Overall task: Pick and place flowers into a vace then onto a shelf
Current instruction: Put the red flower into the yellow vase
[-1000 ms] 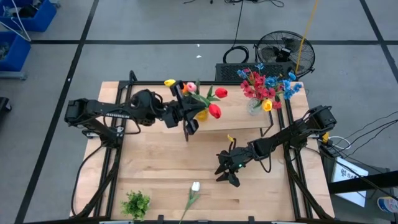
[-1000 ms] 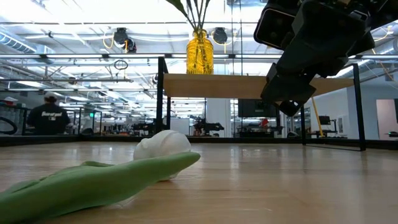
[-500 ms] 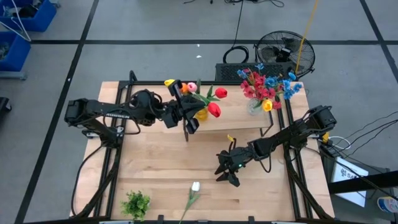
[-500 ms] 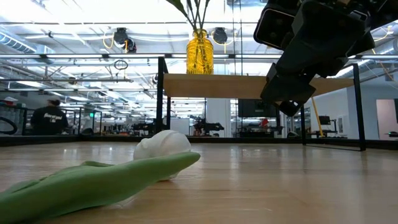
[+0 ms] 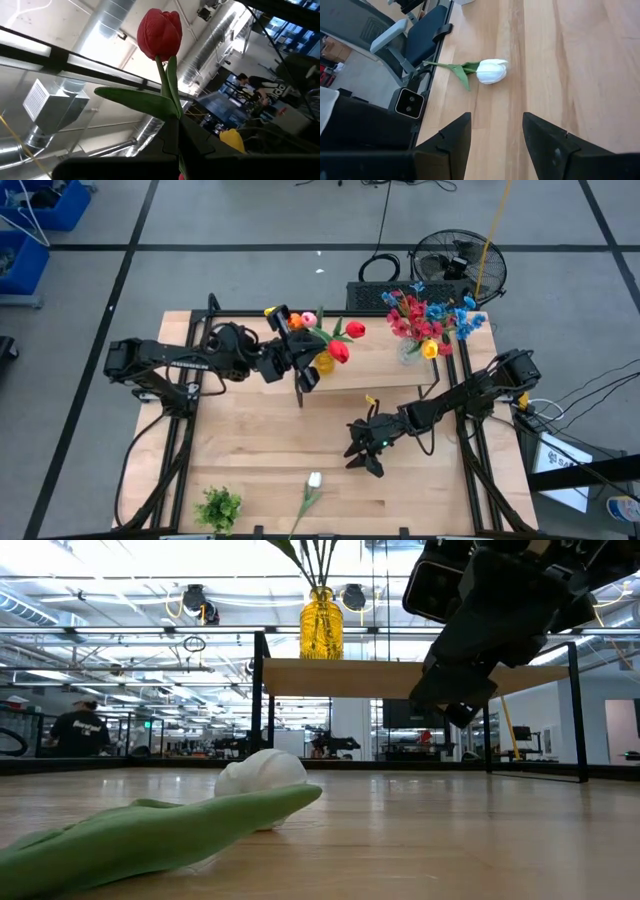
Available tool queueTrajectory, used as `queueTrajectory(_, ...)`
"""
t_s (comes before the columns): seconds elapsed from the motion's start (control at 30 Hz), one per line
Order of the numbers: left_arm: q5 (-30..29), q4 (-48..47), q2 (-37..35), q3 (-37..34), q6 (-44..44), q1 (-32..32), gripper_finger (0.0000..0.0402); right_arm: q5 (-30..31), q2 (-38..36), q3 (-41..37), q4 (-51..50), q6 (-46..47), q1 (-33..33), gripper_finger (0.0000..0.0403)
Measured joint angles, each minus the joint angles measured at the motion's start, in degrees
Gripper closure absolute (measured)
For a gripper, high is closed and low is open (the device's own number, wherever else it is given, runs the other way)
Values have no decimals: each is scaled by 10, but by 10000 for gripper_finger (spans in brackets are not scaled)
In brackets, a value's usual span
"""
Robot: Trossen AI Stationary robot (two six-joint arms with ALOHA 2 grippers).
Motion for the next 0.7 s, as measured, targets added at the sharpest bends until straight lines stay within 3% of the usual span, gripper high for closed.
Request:
queueTrajectory(0.43, -46, -118, 0, 0, -35, -1, 399, 0, 0, 0, 0, 0, 0, 234)
queueTrajectory(0.7, -83, -132, 0, 0, -160, -2, 385, 1, 0, 0, 0, 0, 0, 234)
